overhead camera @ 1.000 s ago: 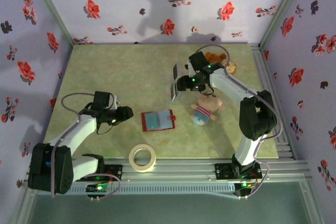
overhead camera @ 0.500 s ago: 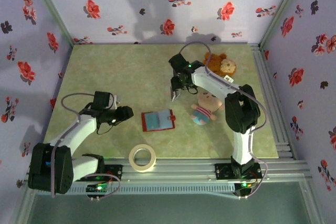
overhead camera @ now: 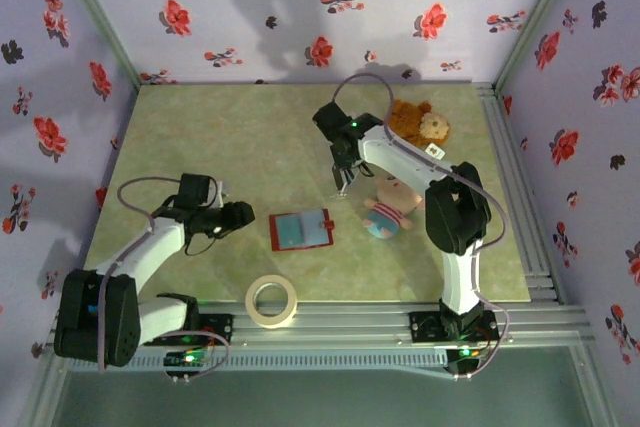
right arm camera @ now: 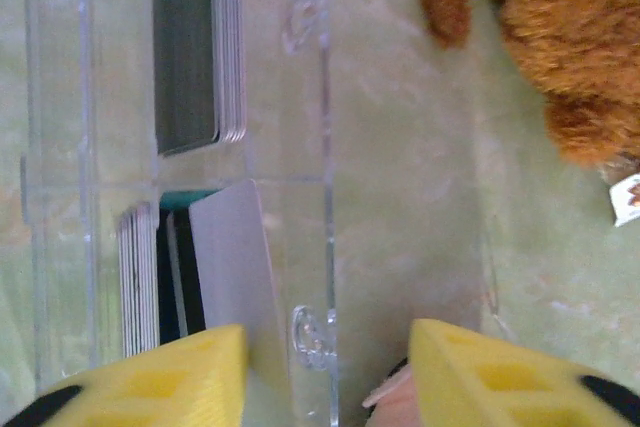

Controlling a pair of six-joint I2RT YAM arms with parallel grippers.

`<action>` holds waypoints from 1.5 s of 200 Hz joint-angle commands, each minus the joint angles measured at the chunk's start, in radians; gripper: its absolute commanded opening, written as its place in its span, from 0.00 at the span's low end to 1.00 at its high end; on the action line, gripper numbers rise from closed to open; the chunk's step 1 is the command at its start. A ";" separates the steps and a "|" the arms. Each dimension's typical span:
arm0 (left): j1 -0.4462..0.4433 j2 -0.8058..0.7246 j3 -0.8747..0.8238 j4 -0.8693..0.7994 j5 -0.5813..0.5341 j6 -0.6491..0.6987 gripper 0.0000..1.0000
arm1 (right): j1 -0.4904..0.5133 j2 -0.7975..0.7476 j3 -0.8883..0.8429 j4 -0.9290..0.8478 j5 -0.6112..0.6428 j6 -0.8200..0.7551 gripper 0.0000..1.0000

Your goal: Put the credit cards into the card holder

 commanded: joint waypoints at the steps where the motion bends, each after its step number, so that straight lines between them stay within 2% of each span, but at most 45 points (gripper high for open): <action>1: -0.004 0.019 0.000 0.003 0.013 0.002 0.54 | 0.003 0.021 0.043 -0.075 0.098 -0.023 0.34; 33: -0.004 0.029 -0.009 0.018 0.014 0.001 0.54 | 0.003 0.033 0.046 -0.081 0.075 -0.039 0.24; 65: -0.004 0.025 -0.024 0.033 0.012 -0.005 0.54 | 0.003 0.033 0.038 -0.074 0.000 -0.042 0.23; 90: -0.004 0.034 -0.009 0.006 0.012 0.007 0.54 | 0.001 0.020 0.039 -0.068 -0.041 -0.037 0.31; 139: -0.004 0.049 -0.010 0.024 0.015 0.003 0.54 | 0.002 -0.024 0.050 -0.056 -0.113 -0.036 0.37; 171: -0.005 0.074 -0.013 0.076 0.065 -0.003 0.54 | 0.003 -0.066 -0.010 0.001 -0.187 -0.025 0.41; 228: -0.006 0.115 0.033 0.061 0.070 0.012 0.53 | -0.005 -0.073 -0.014 0.010 -0.212 -0.055 0.64; 265: -0.005 0.108 0.045 0.062 0.066 0.000 0.53 | -0.004 -0.060 -0.010 0.016 -0.270 -0.035 0.66; 300: -0.006 0.119 0.062 0.056 0.064 0.001 0.53 | 0.003 -0.033 -0.001 -0.004 -0.180 -0.041 0.66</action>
